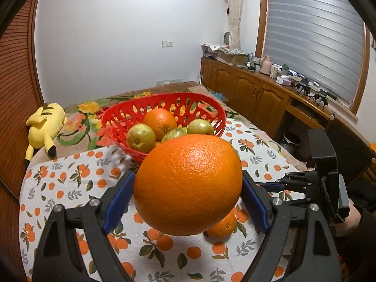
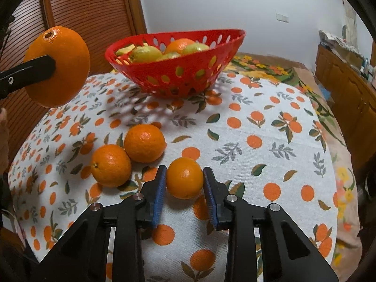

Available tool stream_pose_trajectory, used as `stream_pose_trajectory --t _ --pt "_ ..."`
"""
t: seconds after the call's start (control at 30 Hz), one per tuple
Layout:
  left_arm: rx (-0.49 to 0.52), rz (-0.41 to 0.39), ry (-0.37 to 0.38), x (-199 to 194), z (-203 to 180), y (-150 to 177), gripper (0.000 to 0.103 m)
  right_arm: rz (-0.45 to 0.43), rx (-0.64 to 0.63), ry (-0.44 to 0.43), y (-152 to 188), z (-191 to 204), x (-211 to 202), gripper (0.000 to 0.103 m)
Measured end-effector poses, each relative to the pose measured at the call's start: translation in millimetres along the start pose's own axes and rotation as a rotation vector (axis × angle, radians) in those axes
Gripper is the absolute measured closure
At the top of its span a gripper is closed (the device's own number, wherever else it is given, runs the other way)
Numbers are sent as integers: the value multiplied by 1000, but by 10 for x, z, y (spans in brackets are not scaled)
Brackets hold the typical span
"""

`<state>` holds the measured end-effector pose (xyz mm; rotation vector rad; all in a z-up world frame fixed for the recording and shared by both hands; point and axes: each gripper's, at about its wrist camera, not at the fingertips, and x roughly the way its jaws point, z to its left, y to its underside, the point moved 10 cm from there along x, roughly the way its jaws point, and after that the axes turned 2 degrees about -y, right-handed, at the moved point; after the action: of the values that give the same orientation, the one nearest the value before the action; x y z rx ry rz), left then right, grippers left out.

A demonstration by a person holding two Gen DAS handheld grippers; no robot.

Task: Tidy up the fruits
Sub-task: 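Lift the orange and tangerine and carry them over the red basket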

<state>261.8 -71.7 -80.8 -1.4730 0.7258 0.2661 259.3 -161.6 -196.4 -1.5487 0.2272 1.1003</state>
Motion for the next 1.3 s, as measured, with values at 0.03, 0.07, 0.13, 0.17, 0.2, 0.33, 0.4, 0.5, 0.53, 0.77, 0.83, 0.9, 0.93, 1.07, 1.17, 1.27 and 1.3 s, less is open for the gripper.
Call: stream_pose_trajectory --t 0.03,0.07,0.13,0.17,0.2,0.33,0.4,0.5,0.53,0.77,0.83,0.9,0.93,1.07,1.17,1.27,1.3 --pt "0 -6 -1 -17 0 -19 17 -7 -1 0 -19 4 -26 73" --pt "0 -11 -3 -30 2 -35 17 -13 -2 -1 -38 10 -53 73" --pt "-2 -22 -7 -61 8 -69 17 -28 -4 -1 -83 12 -119 73" --pt "-3 -25 -7 -74 10 -77 17 -32 -5 -2 -97 19 -135 73" --pt "-4 -29 -8 -84 16 -91 17 -39 -6 -3 -120 22 -164 73" --pt "-8 -42 -9 -128 29 -139 17 -67 -14 -3 -225 24 -282 73" --pt "-9 -48 -11 -144 19 -163 17 -82 -19 0 -288 23 -344 73" --pt "-13 -57 -11 -159 43 -211 17 -102 -30 1 -389 30 -419 73" --pt "-13 -61 -11 -161 56 -233 17 -111 -34 1 -439 29 -451 73" --pt "-20 -77 -14 -89 139 -376 17 -155 -62 -2 -749 23 -530 73" --pt "-23 -75 -13 -31 162 -423 17 -164 -72 -6 -858 19 -523 73" --pt "-22 -74 -15 32 196 -463 17 -168 -85 -9 -958 19 -494 73" --pt "-22 -73 -16 56 204 -477 17 -169 -90 -10 -998 15 -478 73" --pt "-23 -67 -19 203 267 -561 17 -168 -113 -13 -1177 -8 -379 73" --pt "-23 -61 -21 310 316 -611 17 -163 -131 -14 -1289 -37 -279 73" --pt "-23 -54 -24 404 357 -637 17 -156 -141 -12 -1393 -89 -175 73" --pt "-22 -51 -24 439 369 -650 17 -154 -144 -11 -1428 -109 -138 73"
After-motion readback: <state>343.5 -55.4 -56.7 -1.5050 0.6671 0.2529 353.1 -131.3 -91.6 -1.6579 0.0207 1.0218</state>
